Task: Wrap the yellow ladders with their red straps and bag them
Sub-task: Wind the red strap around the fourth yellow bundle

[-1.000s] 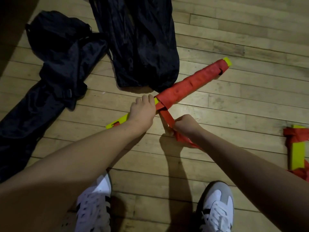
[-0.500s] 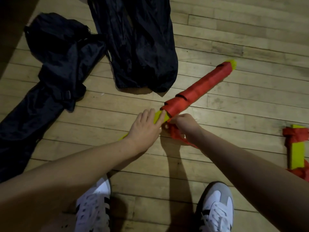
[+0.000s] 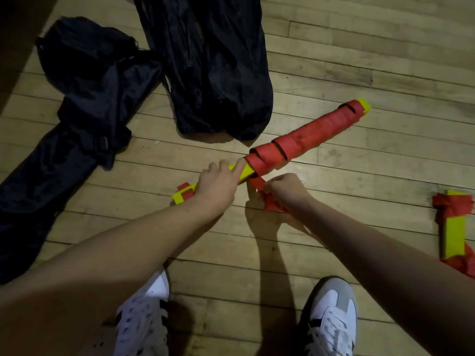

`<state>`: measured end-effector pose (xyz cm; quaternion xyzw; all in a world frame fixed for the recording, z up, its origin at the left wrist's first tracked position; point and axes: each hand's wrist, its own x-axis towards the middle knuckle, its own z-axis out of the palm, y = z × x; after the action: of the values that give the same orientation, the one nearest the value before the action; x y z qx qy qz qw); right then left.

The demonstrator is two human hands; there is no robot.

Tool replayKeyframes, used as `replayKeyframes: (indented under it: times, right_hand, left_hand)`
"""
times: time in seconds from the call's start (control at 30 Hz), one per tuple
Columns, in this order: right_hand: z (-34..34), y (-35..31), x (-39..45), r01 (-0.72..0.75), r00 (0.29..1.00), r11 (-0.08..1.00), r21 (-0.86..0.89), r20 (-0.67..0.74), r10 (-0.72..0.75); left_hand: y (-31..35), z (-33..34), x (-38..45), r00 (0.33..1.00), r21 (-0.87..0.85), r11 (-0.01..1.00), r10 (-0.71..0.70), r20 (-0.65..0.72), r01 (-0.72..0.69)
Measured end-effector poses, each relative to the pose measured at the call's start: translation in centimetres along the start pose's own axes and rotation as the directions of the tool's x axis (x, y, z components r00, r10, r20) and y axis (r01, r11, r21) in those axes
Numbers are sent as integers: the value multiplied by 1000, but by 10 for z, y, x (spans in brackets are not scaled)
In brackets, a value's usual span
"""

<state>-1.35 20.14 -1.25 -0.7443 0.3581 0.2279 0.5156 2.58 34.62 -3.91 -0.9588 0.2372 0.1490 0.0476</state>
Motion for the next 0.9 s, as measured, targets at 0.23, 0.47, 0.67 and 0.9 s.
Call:
replayKeyframes:
  times: [0.23, 0.47, 0.67, 0.9]
  right_hand:
    - [4, -11, 18, 40, 999, 990, -138, -27, -44]
    - [-1, -7, 15, 141, 990, 980, -142, 9, -141]
    - [10, -4, 13, 113, 993, 989, 98, 2, -114]
    - [9, 7, 14, 32, 997, 997, 66, -75, -27]
  left_hand:
    - [-14, -4, 22, 998, 96, 995, -33, -59, 39]
    - [-13, 10, 16, 986, 244, 969, 71, -150, -33]
    - [-12, 24, 1, 953, 305, 948, 174, -247, -94]
    - [5, 22, -24, 981, 66, 988, 150, -119, -143]
